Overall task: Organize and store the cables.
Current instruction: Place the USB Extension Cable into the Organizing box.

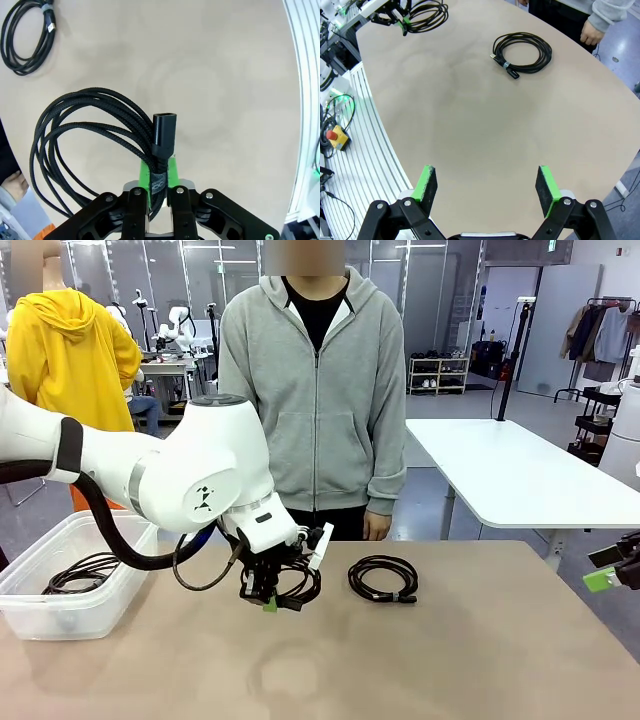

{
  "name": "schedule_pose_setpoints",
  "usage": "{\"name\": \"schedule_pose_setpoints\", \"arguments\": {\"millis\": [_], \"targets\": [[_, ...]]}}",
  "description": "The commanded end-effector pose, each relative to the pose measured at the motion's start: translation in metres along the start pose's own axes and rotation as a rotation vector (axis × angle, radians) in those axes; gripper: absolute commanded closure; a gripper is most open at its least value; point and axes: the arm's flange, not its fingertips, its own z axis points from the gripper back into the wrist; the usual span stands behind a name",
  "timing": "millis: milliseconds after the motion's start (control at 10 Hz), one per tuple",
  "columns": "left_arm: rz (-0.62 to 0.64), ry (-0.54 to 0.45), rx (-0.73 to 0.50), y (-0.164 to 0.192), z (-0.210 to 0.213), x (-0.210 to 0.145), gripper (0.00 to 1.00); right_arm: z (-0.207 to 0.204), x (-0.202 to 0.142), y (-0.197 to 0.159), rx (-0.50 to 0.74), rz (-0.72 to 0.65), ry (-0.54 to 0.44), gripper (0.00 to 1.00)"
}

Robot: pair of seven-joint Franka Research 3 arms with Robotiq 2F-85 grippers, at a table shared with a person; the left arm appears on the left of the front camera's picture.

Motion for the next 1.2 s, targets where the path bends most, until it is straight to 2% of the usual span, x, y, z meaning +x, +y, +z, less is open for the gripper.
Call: {"name": "schedule_pose_setpoints", "arguments": {"millis": [0,100,300,600,800,1100], "targets": [[0.0,-0.004,0.017,-0.002,0.001,-0.001,1.0,0.002,-0.002,0.002,0.006,0.01,0.01,0.0],[0.0,0.0,0.0,0.0,0.0,0.0,0.85,0.002,-0.002,0.002,0.006,0.01,0.01,0.0],[0.066,0.018,-0.026,0.016,0.035,-0.04,0.85,0.002,-0.002,0.002,0.006,0.01,0.01,0.0],[0.233,-0.076,0.076,0.028,0.112,-0.127,0.85,0.002,-0.002,0.002,0.006,0.01,0.01,0.0],[0.393,-0.072,0.156,0.031,0.128,-0.183,0.85,0.002,-0.002,0.002,0.006,0.01,0.01,0.0],[0.622,-0.152,0.231,0.026,0.137,-0.259,0.85,0.002,-0.002,0.002,0.006,0.01,0.01,0.0]]}}
